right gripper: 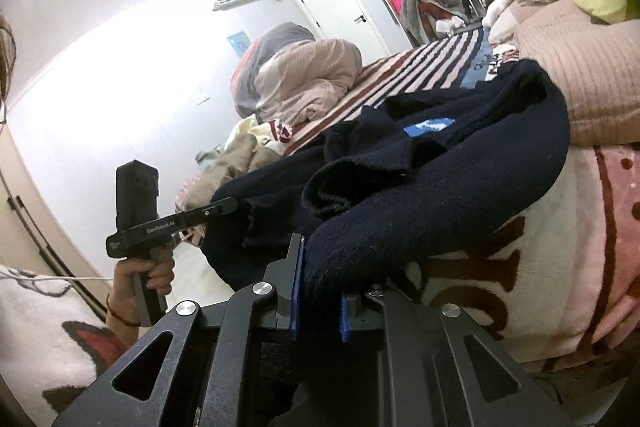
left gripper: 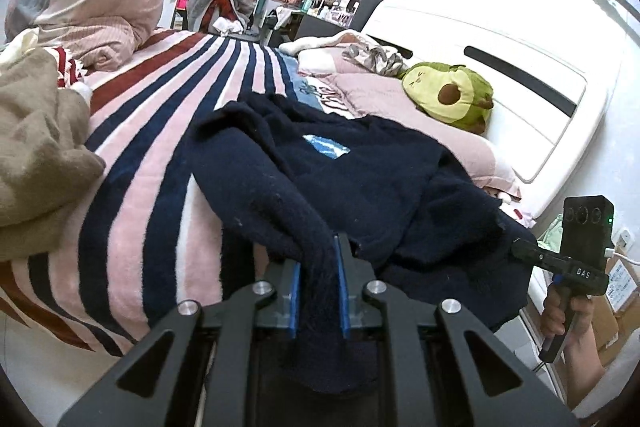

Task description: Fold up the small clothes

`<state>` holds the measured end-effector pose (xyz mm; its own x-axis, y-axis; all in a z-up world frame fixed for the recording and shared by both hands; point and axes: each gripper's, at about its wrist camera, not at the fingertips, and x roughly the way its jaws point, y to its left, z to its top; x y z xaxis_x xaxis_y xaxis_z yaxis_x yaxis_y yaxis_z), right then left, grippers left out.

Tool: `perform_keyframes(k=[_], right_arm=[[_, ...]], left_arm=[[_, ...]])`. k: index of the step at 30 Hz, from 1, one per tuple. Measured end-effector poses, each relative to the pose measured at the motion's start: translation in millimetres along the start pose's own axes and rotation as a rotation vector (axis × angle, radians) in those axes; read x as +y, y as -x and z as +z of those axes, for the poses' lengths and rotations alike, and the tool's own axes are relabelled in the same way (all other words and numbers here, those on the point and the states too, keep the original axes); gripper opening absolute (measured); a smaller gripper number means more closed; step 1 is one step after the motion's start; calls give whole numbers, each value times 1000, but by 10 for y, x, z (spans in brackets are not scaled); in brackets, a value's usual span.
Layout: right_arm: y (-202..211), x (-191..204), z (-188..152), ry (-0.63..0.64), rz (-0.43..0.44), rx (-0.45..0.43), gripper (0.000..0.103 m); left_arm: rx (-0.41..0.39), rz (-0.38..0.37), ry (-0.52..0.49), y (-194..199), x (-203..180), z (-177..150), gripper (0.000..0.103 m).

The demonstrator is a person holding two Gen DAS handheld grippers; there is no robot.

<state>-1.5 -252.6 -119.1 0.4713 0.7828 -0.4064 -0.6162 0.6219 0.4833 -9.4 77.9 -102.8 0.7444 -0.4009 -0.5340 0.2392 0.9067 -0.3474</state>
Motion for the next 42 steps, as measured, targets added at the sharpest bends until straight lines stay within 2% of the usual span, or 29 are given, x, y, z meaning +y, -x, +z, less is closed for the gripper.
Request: perform_keyframes(k=[13,22,26,29,34,38,42], right_arm=[[305,335,39,43,92,-84,8],[581,803,42,153,169,-132,8],[696,992,81,198,219,-163,8],[758,1075,143,227,219,-180,8],[766,903,290,188,161,-213,8],[664,627,459,147,78,-230,8],[474,284,658,93,20,-211,8]], left_arm=[[-82,-61,-61,590,-298,-39,12],[-195,-97,-134,1191,-602,-57,12],[-257,-143,-162,1474,-710,-28,12],[-294,-159,-155,1580,-702,43,12],[-319,-79,-89,1492,-476,213,12],[-300,-4,-51,1158,-225,440,12],[-272,45,-33,754,-62,652,12]])
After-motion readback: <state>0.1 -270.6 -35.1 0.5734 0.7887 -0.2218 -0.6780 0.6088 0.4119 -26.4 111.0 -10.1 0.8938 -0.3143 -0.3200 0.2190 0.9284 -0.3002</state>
